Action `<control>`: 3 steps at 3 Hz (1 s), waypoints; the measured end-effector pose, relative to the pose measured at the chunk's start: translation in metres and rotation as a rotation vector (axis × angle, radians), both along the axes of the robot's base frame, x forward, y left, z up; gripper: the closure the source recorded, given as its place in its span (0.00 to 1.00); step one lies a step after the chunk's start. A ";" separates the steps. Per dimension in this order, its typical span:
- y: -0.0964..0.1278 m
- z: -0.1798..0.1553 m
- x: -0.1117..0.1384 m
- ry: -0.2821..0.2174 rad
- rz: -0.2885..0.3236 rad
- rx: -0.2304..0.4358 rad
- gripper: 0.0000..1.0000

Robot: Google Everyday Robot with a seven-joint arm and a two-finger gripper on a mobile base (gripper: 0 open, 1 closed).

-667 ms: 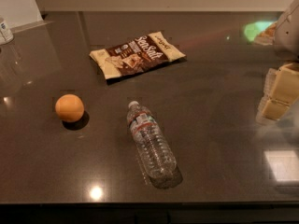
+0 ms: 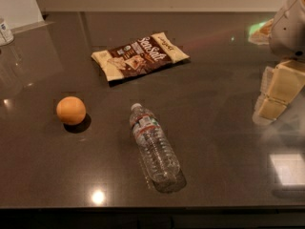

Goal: Move orange near brown chip bag

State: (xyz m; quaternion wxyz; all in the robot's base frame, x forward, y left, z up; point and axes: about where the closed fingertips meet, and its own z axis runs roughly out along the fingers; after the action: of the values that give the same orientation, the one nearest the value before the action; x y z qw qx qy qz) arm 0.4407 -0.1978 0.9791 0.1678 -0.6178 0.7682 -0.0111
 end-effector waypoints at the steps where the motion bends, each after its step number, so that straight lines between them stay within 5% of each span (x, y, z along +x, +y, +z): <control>1: 0.042 0.002 0.000 0.008 0.077 0.045 0.00; 3: 0.146 -0.013 -0.002 0.015 0.219 0.113 0.00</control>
Offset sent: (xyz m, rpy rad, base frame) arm -0.0016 0.1534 -0.0175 0.1166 0.0360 0.2400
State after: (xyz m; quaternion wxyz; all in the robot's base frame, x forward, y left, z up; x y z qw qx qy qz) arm 0.4390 -0.0517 0.9656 0.1968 -0.6875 0.6968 0.0551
